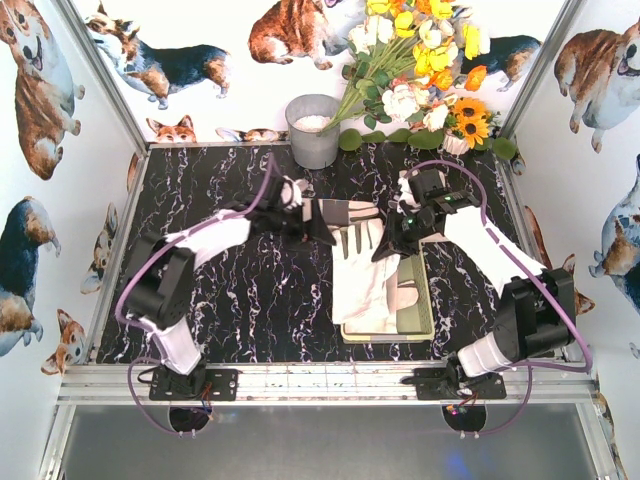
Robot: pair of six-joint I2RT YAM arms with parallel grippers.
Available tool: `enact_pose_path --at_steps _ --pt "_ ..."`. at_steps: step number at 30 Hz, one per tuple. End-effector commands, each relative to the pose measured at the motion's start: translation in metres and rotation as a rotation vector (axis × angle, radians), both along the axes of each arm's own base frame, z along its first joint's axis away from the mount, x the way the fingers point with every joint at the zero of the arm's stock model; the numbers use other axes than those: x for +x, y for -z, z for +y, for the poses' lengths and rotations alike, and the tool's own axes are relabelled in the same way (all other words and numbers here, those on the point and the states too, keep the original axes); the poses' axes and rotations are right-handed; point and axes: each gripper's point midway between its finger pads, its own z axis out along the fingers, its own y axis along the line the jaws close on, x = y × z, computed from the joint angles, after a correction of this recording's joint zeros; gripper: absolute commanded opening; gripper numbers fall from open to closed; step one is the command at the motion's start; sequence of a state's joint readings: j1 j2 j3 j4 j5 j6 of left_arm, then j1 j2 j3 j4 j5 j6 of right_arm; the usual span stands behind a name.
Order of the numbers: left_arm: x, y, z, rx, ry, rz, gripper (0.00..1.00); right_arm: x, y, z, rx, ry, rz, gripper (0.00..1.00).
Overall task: Put the gloves into the storage basket
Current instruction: Place the glove in the bin.
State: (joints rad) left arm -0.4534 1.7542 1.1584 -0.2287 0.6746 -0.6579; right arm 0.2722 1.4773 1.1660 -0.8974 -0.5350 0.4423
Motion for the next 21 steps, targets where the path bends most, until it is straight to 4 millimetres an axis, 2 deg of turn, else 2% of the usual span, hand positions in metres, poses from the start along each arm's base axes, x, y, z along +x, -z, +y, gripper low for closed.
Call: enact_pose_path --at_steps 1,7,14,21 --pt "-0.007 0.003 -0.030 -0.038 0.103 0.004 0.81 0.020 0.006 -0.008 -0.053 -0.028 -0.089 0.00" --pt "-0.010 0.018 -0.044 -0.031 0.142 0.035 0.80 0.021 0.030 -0.019 -0.131 -0.077 -0.053 0.00" --pt "-0.008 0.023 -0.047 -0.005 0.133 0.044 0.80 0.024 0.047 -0.035 -0.236 -0.087 -0.044 0.00" --pt "-0.006 0.024 -0.052 -0.002 0.132 0.051 0.79 0.030 0.059 -0.029 -0.214 -0.097 -0.035 0.00"
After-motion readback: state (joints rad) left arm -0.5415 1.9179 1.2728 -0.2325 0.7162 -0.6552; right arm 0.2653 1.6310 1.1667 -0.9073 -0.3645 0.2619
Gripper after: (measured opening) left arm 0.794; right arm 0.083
